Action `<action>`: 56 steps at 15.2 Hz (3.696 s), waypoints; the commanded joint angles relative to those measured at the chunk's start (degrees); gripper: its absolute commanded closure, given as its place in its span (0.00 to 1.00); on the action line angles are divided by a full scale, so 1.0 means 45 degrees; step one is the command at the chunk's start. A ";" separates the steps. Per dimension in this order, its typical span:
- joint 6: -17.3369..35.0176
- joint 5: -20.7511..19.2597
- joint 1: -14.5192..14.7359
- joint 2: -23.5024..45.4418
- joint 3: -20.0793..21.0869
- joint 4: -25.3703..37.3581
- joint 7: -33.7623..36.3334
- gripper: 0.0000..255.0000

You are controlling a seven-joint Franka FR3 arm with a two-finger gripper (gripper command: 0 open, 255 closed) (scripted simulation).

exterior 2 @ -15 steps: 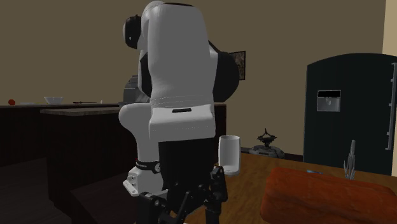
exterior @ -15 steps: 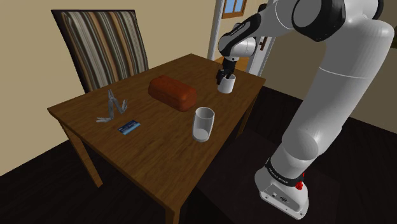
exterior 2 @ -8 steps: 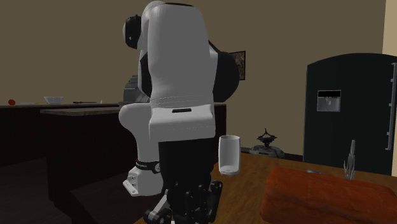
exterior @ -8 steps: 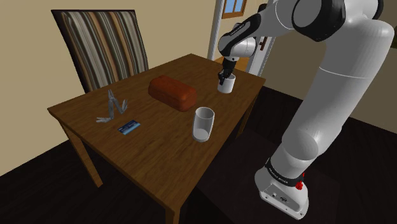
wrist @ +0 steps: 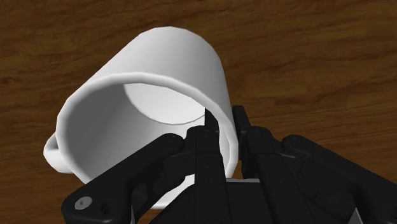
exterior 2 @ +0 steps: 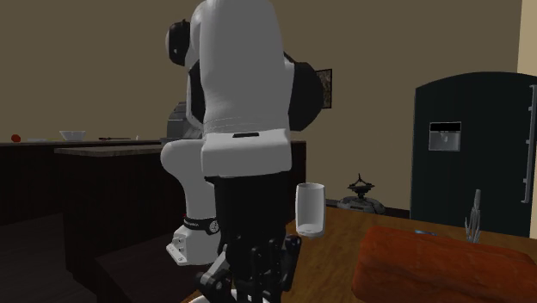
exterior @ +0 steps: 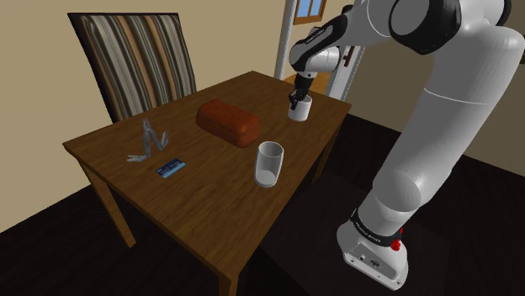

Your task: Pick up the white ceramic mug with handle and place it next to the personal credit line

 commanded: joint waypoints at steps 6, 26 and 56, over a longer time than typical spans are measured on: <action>-0.1051 -0.0387 0.0053 -0.0652 -0.0059 0.0456 0.0292 1.00; -0.4315 -0.0998 0.0114 -0.1805 -0.0062 0.2654 0.0798 1.00; -0.5112 -0.1917 0.3795 -0.1209 0.4020 0.4058 0.8899 1.00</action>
